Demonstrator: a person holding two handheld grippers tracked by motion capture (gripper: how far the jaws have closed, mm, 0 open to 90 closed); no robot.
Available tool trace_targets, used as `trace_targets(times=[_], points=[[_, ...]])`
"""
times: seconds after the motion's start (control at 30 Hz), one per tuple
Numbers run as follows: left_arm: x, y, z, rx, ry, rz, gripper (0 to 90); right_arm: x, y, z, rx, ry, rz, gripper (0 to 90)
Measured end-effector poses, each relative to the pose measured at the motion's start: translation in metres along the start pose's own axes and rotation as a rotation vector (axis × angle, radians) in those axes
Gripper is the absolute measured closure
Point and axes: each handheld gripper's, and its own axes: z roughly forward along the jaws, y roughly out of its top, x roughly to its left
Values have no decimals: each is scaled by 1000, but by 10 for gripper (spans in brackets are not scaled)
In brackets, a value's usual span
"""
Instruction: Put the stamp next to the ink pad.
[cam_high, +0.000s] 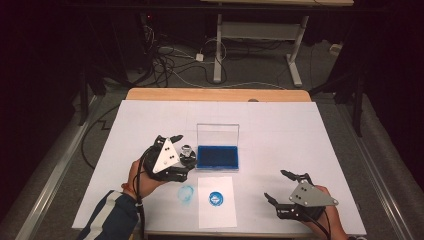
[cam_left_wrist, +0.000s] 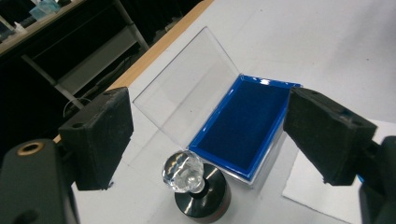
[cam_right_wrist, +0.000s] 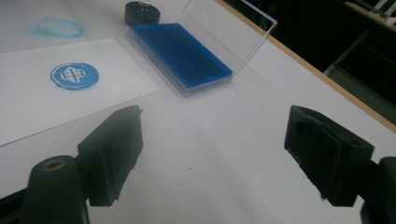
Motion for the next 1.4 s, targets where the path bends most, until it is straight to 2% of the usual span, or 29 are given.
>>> trace_targets(times=[0.37, 0.6, 0.8, 1.13, 1.23, 1.4], points=[[-7, -5, -8, 16, 11, 26, 154, 0, 0, -1, 2, -6, -1, 196], [-11, -9, -17, 0, 14, 32, 154, 0, 0, -1, 5, -9, -6, 197], [-15, -14, -22, 8, 26, 42, 154, 0, 0, -1, 7, -10, -5, 197], [-15, -29, -31, 21, 39, 31, 154, 0, -1, -3, 8, -16, 1, 198], [-17, -36, -33, 37, 51, 38, 154, 0, -1, -3, 7, -18, 4, 197], [-18, -44, -38, 45, 52, 22, 154, -1, -2, -3, 11, -24, 12, 197]])
